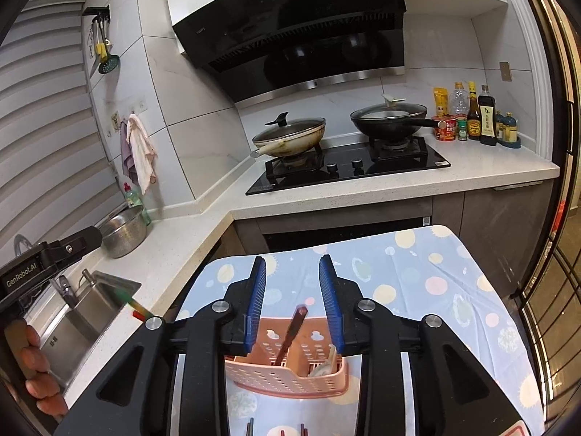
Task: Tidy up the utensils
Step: 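Lift both chopsticks and lower them into the pink holder, then open both tools and withdraw them toward the remaining utensils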
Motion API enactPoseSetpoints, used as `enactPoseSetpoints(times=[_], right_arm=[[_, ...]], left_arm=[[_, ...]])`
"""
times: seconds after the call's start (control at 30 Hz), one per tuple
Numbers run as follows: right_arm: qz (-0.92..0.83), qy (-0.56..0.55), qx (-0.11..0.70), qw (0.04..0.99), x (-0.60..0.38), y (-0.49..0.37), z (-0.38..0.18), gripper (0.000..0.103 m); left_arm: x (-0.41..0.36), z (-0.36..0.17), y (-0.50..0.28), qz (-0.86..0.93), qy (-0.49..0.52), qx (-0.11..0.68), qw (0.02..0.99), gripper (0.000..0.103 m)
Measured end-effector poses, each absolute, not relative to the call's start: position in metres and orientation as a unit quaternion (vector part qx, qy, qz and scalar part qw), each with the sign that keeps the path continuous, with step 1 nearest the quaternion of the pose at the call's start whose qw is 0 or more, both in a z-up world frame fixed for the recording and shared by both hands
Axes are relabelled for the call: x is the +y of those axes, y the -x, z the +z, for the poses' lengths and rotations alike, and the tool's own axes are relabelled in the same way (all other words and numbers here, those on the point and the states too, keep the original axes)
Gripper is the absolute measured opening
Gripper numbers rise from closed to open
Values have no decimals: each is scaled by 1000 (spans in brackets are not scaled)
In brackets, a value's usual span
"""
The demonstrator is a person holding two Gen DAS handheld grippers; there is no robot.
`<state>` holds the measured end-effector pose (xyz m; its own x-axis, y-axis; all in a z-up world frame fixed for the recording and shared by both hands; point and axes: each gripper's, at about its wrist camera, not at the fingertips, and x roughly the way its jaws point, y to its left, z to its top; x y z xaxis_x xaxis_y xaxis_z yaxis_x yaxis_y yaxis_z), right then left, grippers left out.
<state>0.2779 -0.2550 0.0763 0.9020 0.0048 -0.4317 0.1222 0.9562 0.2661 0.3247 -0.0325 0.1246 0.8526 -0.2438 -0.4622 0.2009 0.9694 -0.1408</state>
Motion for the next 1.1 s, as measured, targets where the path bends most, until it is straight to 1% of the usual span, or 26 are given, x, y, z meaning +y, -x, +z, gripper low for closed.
enactPoseSetpoints(times=[0.13, 0.2, 0.33, 0.53, 0.67, 1.1], right_arm=[[-31, -148, 215, 965, -257, -264, 80, 31], [-32, -148, 213, 965, -257, -256, 80, 32], [-32, -148, 216, 965, -255, -236, 80, 33], [-24, -137, 237, 961, -243, -191, 60, 34], [-19, -134, 271, 953, -233, -159, 31, 34], [-34, -136, 378, 915, -221, -78, -65, 34]], left_arm=[[-27, 124, -315, -114, 48, 247, 961, 60], [-26, 124, -307, -111, 48, 245, 962, 64], [-22, 123, -290, -112, 43, 248, 961, 64], [-13, 107, -254, -112, 39, 263, 958, 66], [-9, 77, -228, -104, 25, 291, 951, 67], [-6, -44, -154, -104, 5, 416, 903, 67]])
